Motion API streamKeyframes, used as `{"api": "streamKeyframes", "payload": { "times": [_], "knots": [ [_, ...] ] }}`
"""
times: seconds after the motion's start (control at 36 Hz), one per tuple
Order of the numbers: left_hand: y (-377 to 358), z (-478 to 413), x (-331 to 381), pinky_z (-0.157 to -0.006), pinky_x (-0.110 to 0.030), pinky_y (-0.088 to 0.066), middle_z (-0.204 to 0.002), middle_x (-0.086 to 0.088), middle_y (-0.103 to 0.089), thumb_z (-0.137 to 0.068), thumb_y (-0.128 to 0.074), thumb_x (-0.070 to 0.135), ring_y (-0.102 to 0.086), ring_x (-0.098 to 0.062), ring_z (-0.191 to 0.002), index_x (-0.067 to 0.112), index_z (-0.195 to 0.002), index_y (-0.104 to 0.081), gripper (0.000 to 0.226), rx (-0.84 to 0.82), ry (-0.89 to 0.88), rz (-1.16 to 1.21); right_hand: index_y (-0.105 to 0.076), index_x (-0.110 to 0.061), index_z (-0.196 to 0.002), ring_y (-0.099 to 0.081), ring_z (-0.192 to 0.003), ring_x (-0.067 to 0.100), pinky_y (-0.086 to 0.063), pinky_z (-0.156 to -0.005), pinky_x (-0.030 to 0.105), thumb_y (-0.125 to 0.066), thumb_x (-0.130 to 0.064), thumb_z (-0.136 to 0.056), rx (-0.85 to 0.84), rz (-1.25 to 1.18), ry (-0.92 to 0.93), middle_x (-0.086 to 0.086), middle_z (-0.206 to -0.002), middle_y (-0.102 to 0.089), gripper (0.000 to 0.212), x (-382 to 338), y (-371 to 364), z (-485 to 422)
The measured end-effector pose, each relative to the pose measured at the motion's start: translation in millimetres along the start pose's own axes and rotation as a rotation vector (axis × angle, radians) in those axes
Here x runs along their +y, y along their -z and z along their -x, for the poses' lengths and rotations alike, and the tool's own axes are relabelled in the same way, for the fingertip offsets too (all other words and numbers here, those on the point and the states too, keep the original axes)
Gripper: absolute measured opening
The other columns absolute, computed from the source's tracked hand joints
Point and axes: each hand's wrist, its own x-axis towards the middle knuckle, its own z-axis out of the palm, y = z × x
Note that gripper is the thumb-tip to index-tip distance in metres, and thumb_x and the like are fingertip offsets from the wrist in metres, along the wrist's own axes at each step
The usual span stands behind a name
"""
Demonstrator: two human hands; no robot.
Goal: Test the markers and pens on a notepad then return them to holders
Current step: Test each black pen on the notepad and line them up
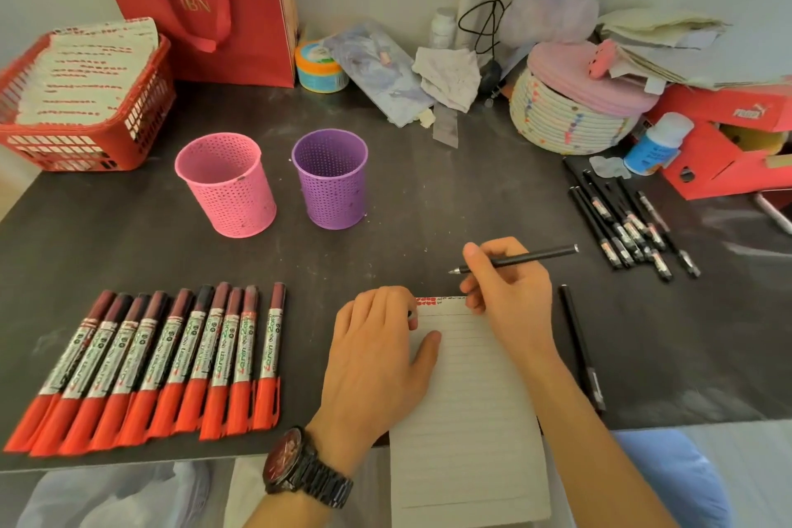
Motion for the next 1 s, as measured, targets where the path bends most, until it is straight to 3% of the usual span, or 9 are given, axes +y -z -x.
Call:
{"api": "streamKeyframes", "payload": {
  "times": [0.25, 0.53, 1.0],
  "knots": [
    [0.5, -1.8, 3.0, -0.097, -0.023, -0.026, -0.112, 0.019, -0.056, -0.086, -0.063, 0.042, -0.048, -0.006, -0.107, 0.036, -0.086, -0.029, 0.034, -0.014, 0.007, 0.016, -0.057, -0.026, -0.061, -0.055, -0.043, 0.005, -0.044, -0.053, 0.013, -0.071, -0.049, -0.088, 0.047, 0.144, 0.059, -0.002, -0.048, -0.061, 0.037, 11.3, -2.7, -2.5],
    [-0.9, -4.0, 2.7, -0.099, -0.024, -0.026, -0.114, 0.021, -0.057, -0.085, -0.064, 0.044, -0.047, -0.004, -0.108, 0.037, -0.084, -0.028, 0.036, -0.019, 0.043, 0.028, -0.058, -0.028, -0.059, -0.053, -0.042, 0.002, -0.04, -0.051, 0.008, -0.071, -0.028, -0.088, 0.021, 0.218, 0.085, -0.004, -0.045, -0.061, 0.032, 17.2, -4.5, -3.5],
    [-0.4, -3.5, 3.4, -0.098, -0.024, -0.027, -0.114, 0.019, -0.058, -0.085, -0.066, 0.043, -0.048, -0.006, -0.107, 0.035, -0.083, -0.03, 0.037, -0.007, 0.051, 0.023, -0.058, -0.024, -0.063, -0.055, -0.043, 0.0, -0.042, -0.052, 0.008, -0.069, -0.029, -0.086, 0.015, 0.302, 0.102, -0.006, -0.046, -0.062, 0.027, 19.3, -7.9, -3.9]
  ]
}}
